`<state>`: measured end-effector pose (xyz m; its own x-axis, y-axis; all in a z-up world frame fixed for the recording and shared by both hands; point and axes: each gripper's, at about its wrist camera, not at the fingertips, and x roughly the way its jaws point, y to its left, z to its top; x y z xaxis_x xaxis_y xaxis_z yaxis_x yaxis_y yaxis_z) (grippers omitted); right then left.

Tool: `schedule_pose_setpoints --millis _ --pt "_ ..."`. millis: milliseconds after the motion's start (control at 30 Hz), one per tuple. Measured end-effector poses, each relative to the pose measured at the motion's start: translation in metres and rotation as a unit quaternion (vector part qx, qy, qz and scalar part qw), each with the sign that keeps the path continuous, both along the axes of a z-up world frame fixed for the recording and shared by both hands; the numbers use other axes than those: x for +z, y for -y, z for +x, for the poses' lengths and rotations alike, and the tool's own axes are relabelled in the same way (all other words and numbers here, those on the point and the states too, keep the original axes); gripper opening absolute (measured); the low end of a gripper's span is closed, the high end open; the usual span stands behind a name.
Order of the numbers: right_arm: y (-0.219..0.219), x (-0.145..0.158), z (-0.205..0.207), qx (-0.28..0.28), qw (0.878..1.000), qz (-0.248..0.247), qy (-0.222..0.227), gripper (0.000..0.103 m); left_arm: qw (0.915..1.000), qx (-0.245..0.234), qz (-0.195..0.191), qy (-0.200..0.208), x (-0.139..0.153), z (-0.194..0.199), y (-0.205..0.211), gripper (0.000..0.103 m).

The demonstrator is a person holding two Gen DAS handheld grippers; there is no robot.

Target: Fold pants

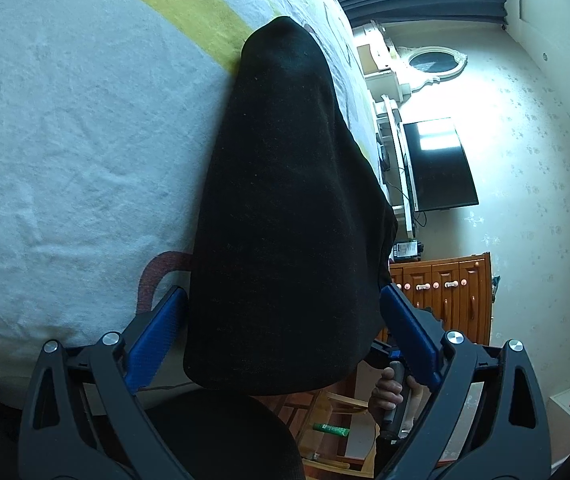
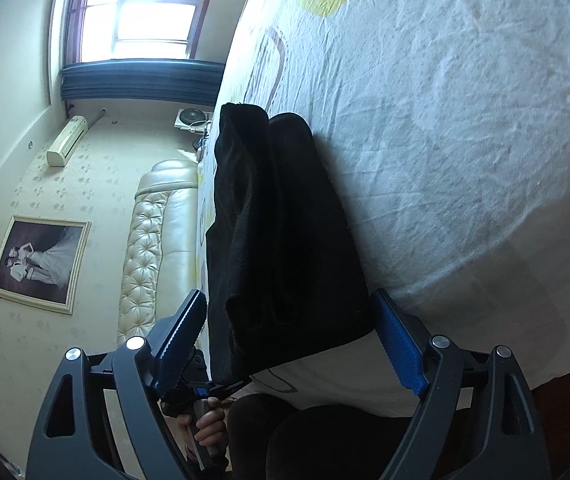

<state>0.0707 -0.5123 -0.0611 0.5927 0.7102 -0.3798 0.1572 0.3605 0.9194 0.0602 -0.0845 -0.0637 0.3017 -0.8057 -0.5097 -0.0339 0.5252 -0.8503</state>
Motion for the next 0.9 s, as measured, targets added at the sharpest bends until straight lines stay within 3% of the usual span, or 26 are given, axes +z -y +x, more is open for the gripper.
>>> schedule_pose_setpoints --millis 167,233,300,333,367,400,433,533,633,900 --pt "-0.015 0.008 0.008 0.025 0.996 -0.086 -0.002 0.086 0.9996 -0.012 0.022 0.010 -0.001 0.000 0.006 0.096" --pt "-0.018 0.009 0.009 0.021 0.995 -0.099 0.003 0.086 0.9990 -0.024 0.033 0.018 0.000 0.000 0.010 0.096" --pt "-0.017 0.007 0.009 0.014 0.995 -0.104 0.002 0.077 0.9984 -0.030 0.040 0.025 0.001 -0.001 0.011 0.096" --pt "-0.015 0.006 0.008 0.011 0.994 -0.110 -0.001 0.059 0.9985 -0.028 0.039 0.026 0.001 -0.001 0.010 0.096" --pt "-0.013 0.003 0.006 0.008 0.994 -0.111 -0.004 0.054 0.9988 -0.019 0.039 0.024 0.002 -0.002 0.009 0.095" --pt "-0.010 0.000 0.004 0.004 0.995 -0.100 -0.002 0.053 0.9989 -0.012 0.039 0.023 0.002 -0.003 0.008 0.075" --pt "-0.009 -0.003 0.003 0.001 0.996 -0.093 0.000 0.051 0.9985 -0.016 0.048 0.021 0.002 -0.003 0.011 0.065" --pt "-0.006 -0.004 0.002 -0.001 0.997 -0.082 0.002 0.050 0.9954 -0.023 0.088 0.032 0.002 -0.003 0.015 0.056" --pt "-0.005 -0.006 0.001 0.000 0.997 -0.080 0.008 0.050 0.9939 -0.024 0.101 0.036 0.003 -0.002 0.016 0.049" --pt "-0.013 0.000 -0.004 -0.001 0.997 -0.079 0.020 0.046 0.9851 -0.021 0.157 0.067 0.017 -0.005 0.023 0.040"
